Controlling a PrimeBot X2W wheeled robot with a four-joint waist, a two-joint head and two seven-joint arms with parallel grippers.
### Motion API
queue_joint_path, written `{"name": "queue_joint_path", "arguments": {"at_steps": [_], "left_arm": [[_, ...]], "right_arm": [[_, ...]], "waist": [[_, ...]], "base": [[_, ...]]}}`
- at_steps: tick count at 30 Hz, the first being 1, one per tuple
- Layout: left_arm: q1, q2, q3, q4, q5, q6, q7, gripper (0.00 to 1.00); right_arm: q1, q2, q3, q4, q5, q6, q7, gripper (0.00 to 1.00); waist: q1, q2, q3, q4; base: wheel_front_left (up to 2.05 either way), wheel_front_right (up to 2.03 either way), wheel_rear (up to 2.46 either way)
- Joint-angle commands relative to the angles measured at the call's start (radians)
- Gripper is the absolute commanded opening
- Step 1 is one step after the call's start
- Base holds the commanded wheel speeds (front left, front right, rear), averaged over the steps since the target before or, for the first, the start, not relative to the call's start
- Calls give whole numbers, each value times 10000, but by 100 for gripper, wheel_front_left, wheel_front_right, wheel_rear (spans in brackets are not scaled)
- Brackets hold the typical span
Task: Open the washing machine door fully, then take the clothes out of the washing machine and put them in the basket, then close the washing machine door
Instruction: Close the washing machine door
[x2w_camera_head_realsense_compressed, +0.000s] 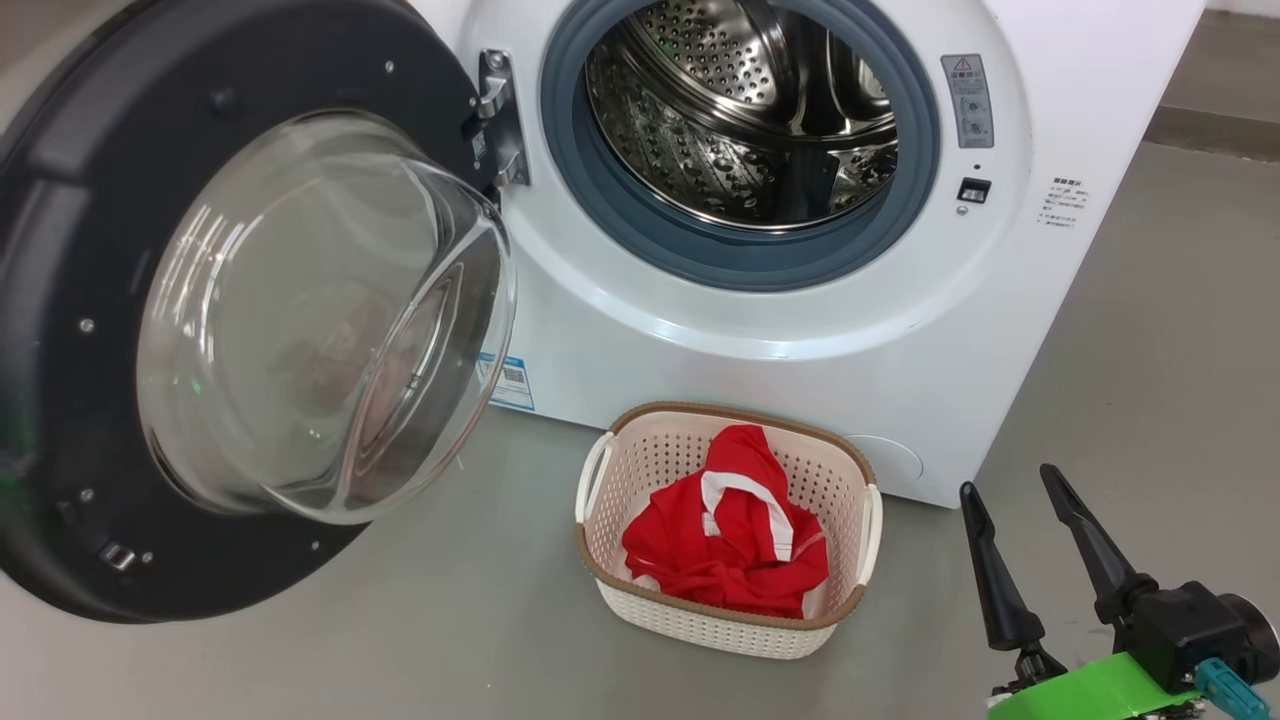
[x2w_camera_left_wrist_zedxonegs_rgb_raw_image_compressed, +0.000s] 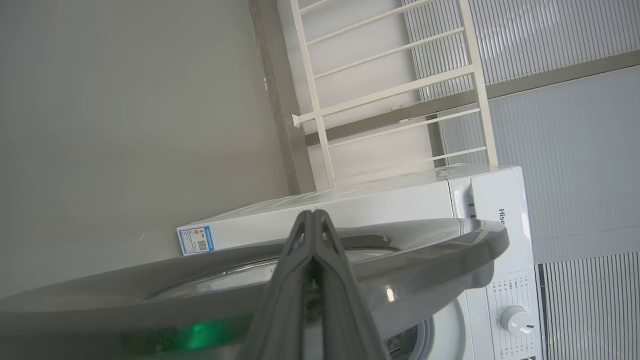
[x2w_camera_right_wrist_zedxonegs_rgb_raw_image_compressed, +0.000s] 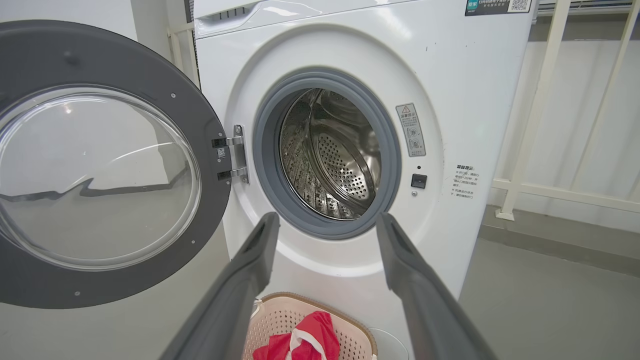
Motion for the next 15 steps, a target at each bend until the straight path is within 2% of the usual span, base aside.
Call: {"name": "queue_joint_path", "arguments": {"at_steps": [1,8,15], "left_arm": [[-145,237,31,-245,-143,-168,268,0],[53,-429,-266,-884,-349,-505,839,0],[575,-1203,-491,-1912,-507,-449,1267,0]], "right_arm": [[-119,-137,191,-301,-4,63,-63,100],[-170,-137,107,-338,122,63,-63,100],[-288,-137,113,-328,249,63,-63,100]], "waist": [[0,0,28,31],[0,0,130,198],[0,0,177,293]], "base": [[0,0,0],[0,0,0],[0,0,0]]}}
